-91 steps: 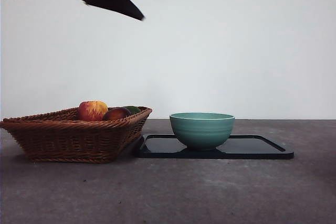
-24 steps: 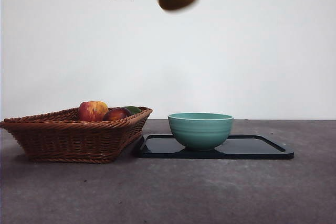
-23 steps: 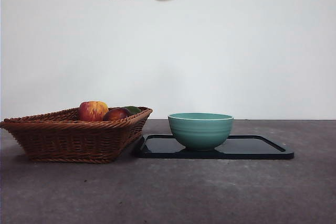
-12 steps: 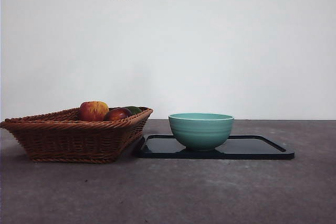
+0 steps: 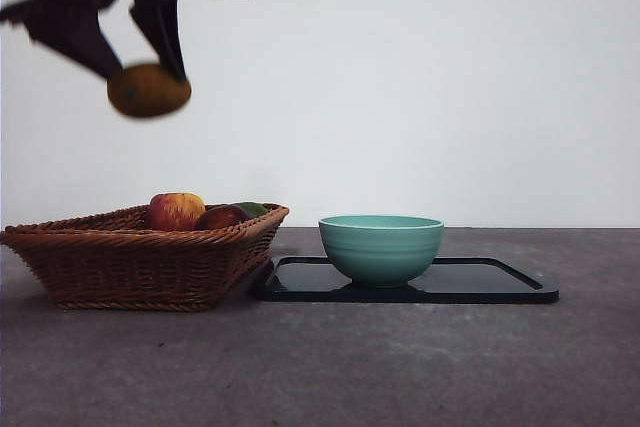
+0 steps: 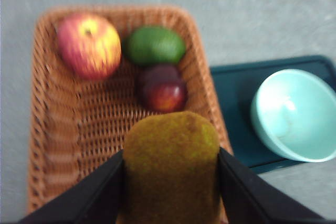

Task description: Pick up the wifruite, put it on the bowl, pick up the plate, put it on desk

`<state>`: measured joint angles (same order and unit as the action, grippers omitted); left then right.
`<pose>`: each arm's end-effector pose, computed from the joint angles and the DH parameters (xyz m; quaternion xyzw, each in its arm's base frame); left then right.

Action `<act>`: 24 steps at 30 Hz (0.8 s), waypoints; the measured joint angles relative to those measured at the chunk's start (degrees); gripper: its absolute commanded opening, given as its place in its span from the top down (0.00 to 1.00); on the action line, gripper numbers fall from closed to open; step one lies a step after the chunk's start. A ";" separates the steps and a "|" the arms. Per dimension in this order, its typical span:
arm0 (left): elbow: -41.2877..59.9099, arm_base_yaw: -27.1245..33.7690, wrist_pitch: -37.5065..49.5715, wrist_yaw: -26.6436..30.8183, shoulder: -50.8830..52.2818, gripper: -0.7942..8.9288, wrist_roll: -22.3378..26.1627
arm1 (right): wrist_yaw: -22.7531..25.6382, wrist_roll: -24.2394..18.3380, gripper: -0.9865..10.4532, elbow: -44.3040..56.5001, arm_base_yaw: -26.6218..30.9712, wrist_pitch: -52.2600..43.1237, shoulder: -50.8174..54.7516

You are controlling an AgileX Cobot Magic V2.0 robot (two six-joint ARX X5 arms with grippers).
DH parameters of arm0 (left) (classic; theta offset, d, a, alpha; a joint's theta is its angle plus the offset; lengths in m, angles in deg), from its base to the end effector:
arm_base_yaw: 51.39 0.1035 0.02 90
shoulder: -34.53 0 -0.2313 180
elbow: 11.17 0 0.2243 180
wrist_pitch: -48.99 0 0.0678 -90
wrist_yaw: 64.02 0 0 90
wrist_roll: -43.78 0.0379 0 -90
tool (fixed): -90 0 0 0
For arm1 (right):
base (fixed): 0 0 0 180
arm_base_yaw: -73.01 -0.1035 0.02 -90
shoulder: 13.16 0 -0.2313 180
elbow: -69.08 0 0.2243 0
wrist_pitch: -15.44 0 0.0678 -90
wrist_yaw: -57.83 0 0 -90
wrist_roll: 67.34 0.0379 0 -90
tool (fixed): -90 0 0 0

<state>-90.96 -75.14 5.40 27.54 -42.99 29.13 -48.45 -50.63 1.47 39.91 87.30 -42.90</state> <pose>0.2508 -0.1092 0.2684 -0.0404 0.3644 -0.1347 0.9206 0.0634 0.0540 0.2977 0.0840 0.3441 0.3532 0.8659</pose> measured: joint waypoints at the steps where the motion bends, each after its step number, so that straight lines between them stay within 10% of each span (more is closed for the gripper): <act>1: 1.51 0.00 1.60 0.00 -0.13 0.70 -0.13 | 0.00 0.00 0.76 0.00 0.00 0.00 0.00; 24: 6.45 0.00 12.02 0.02 -18.38 0.56 -1.14 | 1.42 0.13 0.76 0.00 -0.02 0.00 0.02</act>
<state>-84.51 -75.14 17.42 27.57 -61.37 27.99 -47.03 -50.50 1.47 39.89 87.30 -42.88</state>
